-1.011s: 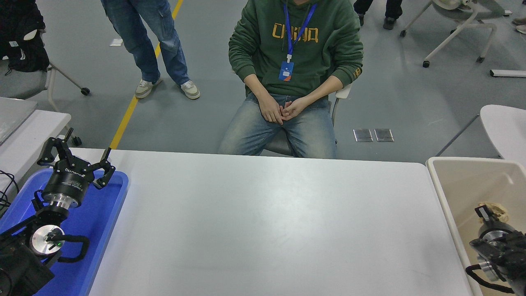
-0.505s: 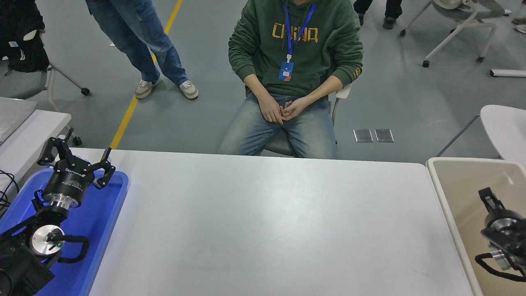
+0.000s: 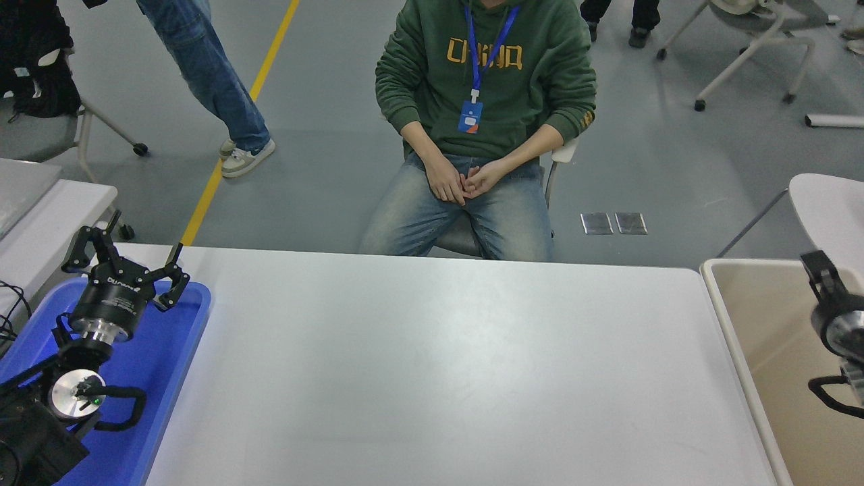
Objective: Clean the table surface
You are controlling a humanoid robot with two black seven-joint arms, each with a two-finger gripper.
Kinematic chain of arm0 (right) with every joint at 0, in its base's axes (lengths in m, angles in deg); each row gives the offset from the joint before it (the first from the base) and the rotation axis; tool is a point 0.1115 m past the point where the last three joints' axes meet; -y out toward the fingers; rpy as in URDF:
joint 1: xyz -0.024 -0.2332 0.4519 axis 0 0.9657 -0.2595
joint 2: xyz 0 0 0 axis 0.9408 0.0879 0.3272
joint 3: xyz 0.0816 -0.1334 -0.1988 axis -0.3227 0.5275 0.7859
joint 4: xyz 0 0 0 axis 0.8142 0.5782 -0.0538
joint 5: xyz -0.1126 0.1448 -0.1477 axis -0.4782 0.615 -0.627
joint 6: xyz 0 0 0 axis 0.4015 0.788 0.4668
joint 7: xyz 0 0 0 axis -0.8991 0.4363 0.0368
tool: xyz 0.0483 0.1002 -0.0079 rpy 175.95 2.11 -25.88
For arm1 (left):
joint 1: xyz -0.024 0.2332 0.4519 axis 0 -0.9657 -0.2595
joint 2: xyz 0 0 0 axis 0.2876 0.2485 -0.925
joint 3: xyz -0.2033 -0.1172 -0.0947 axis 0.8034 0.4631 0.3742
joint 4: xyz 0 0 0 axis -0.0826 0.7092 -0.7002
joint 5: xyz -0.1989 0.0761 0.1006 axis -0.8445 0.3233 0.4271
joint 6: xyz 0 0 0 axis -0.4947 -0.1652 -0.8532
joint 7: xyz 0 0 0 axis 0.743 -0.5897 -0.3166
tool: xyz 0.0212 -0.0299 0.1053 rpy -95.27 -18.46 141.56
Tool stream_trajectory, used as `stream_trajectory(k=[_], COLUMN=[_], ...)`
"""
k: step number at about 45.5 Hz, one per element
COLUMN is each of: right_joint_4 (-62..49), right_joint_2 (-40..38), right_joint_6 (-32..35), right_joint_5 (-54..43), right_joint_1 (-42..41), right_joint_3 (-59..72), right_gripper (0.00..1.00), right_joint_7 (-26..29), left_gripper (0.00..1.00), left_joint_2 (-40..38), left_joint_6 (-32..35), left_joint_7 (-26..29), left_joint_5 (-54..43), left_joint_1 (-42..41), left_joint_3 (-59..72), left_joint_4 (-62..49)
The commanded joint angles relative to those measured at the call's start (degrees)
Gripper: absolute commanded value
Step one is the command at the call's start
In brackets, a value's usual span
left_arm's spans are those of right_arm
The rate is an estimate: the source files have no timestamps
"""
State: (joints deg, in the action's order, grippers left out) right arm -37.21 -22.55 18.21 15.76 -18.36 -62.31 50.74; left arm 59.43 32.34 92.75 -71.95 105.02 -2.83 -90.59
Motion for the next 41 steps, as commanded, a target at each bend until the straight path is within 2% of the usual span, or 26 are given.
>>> stream_trajectory(k=[1, 6, 22, 32, 41], right_joint_4=[4.8, 4.3, -1.4, -3.7, -4.9], right_joint_2=[7.3, 12.3, 30.9, 36.5, 38.5], right_joint_6=[0.0, 0.1, 2.6, 5.8, 7.0], right_joint_5=[9.8, 13.0, 13.3, 13.3, 13.3], right_joint_1=[1.4, 3.1, 7.1, 7.6, 7.5], right_joint_3=[-10.9, -15.5, -28.2, -32.4, -32.3], right_gripper=[1.00, 1.00, 1.00, 1.00, 1.00], right_joint_7=[-1.0, -1.0, -1.9, -5.1, -7.1], left_gripper=[1.00, 1.00, 1.00, 1.00, 1.00], left_joint_2=[0.0, 0.0, 0.0, 0.0, 0.0], left_joint_6=[0.0, 0.0, 0.0, 0.0, 0.0], left_joint_7=[0.0, 0.0, 0.0, 0.0, 0.0], left_joint_5=[0.0, 0.0, 0.0, 0.0, 0.0], left_joint_1=[0.0, 0.0, 0.0, 0.0, 0.0], left_joint_3=[0.0, 0.0, 0.1, 0.1, 0.1], left_joint_4=[0.0, 0.0, 0.0, 0.0, 0.0])
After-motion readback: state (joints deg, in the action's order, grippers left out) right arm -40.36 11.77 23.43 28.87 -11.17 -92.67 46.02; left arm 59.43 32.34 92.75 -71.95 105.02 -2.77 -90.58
